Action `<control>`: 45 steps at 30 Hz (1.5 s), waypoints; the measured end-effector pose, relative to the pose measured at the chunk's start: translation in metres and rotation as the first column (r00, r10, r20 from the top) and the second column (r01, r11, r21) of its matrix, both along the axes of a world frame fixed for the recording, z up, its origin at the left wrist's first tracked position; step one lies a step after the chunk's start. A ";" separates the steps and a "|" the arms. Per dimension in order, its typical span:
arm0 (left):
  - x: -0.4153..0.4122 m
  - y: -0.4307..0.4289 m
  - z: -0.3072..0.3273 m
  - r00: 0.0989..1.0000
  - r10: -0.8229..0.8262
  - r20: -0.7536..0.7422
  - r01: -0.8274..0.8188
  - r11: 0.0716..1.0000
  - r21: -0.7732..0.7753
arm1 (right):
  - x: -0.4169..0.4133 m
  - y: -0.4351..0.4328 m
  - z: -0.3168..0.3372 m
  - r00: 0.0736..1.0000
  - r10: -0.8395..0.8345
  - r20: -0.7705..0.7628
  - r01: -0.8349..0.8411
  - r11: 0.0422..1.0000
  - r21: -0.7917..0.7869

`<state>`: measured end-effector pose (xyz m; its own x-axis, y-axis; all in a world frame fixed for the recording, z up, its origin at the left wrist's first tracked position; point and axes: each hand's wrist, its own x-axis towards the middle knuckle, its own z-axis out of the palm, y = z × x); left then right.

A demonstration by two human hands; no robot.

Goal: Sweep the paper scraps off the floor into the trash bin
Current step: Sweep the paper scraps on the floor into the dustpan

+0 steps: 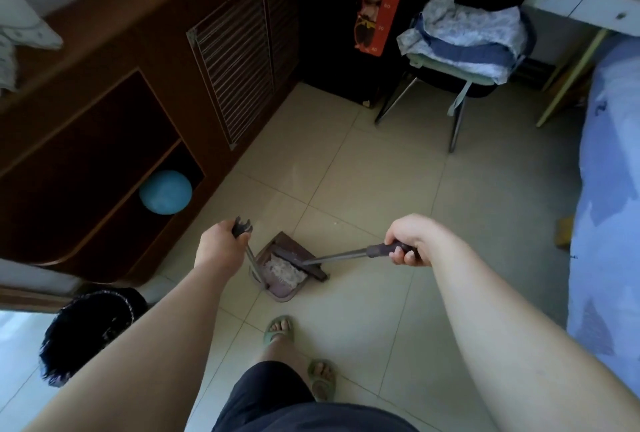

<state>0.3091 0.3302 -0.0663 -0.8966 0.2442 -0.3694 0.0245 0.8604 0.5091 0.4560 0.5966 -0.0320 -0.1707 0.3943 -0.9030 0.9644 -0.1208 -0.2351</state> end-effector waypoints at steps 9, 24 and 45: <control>0.027 -0.027 0.000 0.994 0.106 -0.019 -0.105 0.993 0.056 | 0.019 0.008 0.005 0.997 0.040 -0.072 -0.022 0.971 0.237; 0.027 -0.017 0.001 0.996 0.080 0.028 -0.080 0.997 -0.014 | 0.013 0.015 -0.045 0.977 -0.179 -0.118 0.209 0.918 0.337; 0.029 -0.028 -0.001 0.993 0.103 0.049 -0.106 0.993 0.056 | 0.001 0.004 0.023 0.986 0.168 -0.004 -0.164 0.965 0.206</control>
<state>0.3386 0.3024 -0.0673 -0.9006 0.1723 -0.3990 -0.0890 0.8255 0.5574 0.4568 0.6003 -0.0094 -0.2673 0.5342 -0.8020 0.9615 0.0933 -0.2583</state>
